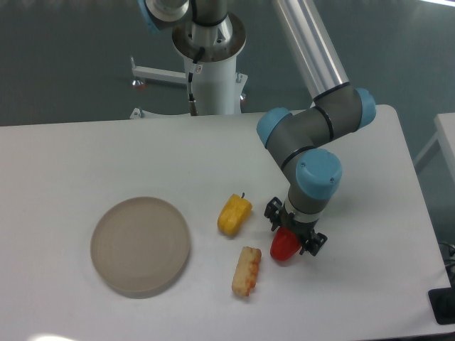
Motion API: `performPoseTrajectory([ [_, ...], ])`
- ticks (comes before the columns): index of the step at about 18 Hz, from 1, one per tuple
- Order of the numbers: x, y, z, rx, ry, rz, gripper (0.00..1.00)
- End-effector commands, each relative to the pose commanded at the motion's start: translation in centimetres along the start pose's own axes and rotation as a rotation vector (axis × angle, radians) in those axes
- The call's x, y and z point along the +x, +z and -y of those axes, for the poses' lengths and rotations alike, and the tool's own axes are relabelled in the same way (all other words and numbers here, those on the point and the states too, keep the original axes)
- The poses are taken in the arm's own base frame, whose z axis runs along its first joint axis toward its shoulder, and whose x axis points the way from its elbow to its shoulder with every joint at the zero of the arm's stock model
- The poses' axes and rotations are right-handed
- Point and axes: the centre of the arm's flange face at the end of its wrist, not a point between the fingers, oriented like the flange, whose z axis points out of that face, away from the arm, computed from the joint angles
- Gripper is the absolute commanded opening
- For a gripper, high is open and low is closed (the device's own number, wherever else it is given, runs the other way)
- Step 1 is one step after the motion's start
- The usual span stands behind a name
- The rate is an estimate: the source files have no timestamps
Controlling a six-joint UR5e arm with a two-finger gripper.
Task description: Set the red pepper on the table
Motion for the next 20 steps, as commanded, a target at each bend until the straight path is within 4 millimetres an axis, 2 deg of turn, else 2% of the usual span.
performPoseTrajectory([
  [6,-0.2,-1.1,0.0,-0.010,0.002,0.017,1.00],
  [12,-1.9,-3.5,-1.5,-0.033,0.029,0.046,1.00],
  [16,-4.1,-6.2,-3.1,-0.049,0.052,0.056,1.00],
  [20,-5.8,-7.2,-4.8,-0.049,0.097,0.077,1.00],
])
